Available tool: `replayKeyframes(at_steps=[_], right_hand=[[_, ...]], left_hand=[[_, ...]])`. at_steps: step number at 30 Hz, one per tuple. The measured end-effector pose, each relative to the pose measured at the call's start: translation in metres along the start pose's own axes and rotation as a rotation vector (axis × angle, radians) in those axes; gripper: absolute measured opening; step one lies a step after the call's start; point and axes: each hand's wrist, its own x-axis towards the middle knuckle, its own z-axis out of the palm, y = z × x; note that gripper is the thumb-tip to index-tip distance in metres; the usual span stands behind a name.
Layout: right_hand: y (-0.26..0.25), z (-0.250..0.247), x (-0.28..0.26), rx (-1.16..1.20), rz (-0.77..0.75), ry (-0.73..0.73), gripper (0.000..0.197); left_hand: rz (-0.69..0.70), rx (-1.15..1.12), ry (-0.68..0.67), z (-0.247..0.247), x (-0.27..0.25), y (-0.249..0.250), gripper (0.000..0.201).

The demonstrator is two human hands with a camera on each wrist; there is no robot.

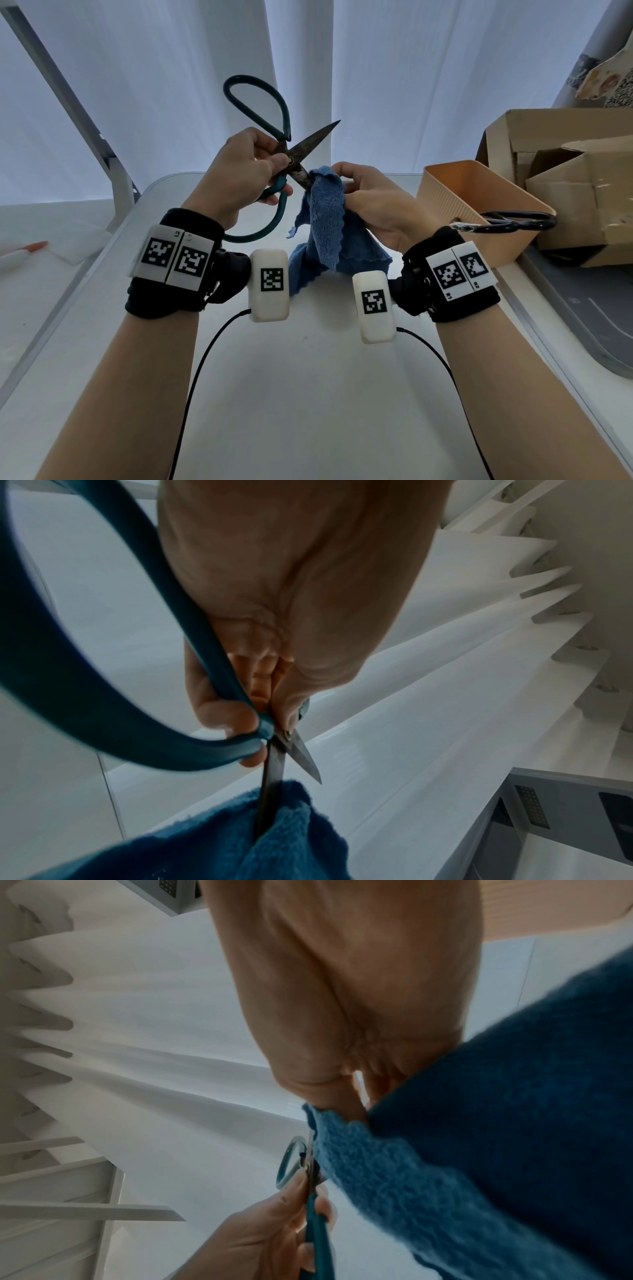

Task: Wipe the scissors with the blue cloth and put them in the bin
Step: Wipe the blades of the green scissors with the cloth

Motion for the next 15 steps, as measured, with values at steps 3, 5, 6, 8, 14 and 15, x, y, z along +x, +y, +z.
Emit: replayKeyframes(at_steps=[3,5,6,8,14,15], right_hand=[[-0.0003,-0.0028,-0.0013,-0.027,-0.003,-0.028,0.032],[-0.0012,-0.0041,-0.0026,-0.047,0.0,-0.028,0.036],[-0.0012,-0.0045,-0.0025,-0.06,-0.001,-0.027,0.036],[-0.0005,-0.004,-0.0015,-0.093,-0.003,-0.024,0.036],[-0.0005,-0.0022,-0.0012,-0.067,0.004,0.039,0.025],[-0.0005,-0.0021,-0.0013,-0.049,-0.004,0.05,0.024]], left_hand=[[0.011,-0.001,0.011,0.0006,-0.0006,0.0003,0.01],[0.015,-0.003,0.02,0.0006,-0.0002,0.0003,0.01],[0.014,-0.003,0.022,0.0006,-0.0001,0.0001,0.01],[0.015,-0.005,0.025,0.0004,0.0002,-0.0004,0.01],[0.004,-0.022,0.044,-0.0053,0.0019,-0.0018,0.014],[0.004,-0.023,0.047,-0.0066,0.002,-0.002,0.015]])
